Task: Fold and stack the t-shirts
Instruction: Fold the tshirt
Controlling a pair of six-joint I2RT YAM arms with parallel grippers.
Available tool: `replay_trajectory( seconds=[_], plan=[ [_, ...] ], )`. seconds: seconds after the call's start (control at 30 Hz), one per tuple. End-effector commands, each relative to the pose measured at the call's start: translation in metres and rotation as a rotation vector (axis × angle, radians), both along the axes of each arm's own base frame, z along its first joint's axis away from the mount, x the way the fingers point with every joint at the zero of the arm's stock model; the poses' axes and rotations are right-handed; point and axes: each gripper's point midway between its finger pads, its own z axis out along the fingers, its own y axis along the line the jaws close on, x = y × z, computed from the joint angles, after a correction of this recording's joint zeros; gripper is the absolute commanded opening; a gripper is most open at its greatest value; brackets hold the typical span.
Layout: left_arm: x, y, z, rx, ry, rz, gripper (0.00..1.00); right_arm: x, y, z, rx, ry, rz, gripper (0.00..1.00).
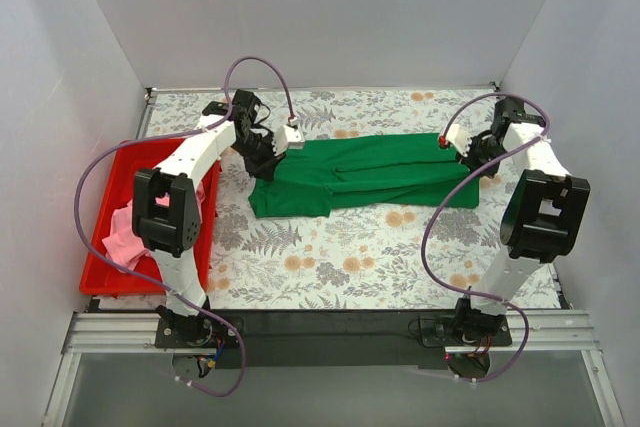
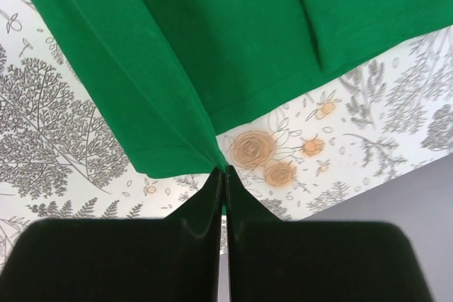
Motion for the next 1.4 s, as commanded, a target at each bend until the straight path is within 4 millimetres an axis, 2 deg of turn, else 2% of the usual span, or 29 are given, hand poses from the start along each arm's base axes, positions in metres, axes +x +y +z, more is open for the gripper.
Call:
replay_trajectory(
  seconds=[0.0,0.2,0.37,0.67,0.87,1.0,1.37],
  plan=[
    [0.000,0.003,0.009,-0.015,-0.020,-0.015,0.00,0.020,0.004,0.016,-0.013,-0.045,0.038,0.01],
    [0.008,0.004,0.010,-0.021,-0.033,-0.006,0.00,0.040,0.002,0.019,-0.038,-0.065,0.053,0.01],
    [0.021,0.002,0.011,-0.023,-0.052,0.000,0.00,0.046,0.007,0.014,-0.046,-0.057,0.072,0.01],
    [0.044,0.001,-0.002,-0.004,-0.065,0.004,0.00,0.060,0.008,0.002,-0.049,-0.041,0.079,0.01],
    [0.063,0.002,-0.002,-0.009,-0.086,0.019,0.00,0.068,0.008,-0.005,-0.054,-0.033,0.082,0.01],
    [0.070,0.005,-0.013,0.000,-0.080,0.025,0.00,0.073,0.009,-0.011,-0.056,-0.024,0.083,0.01],
    [0.088,0.008,-0.029,-0.003,-0.093,0.060,0.00,0.091,0.014,-0.024,-0.055,-0.015,0.078,0.01]
  ],
)
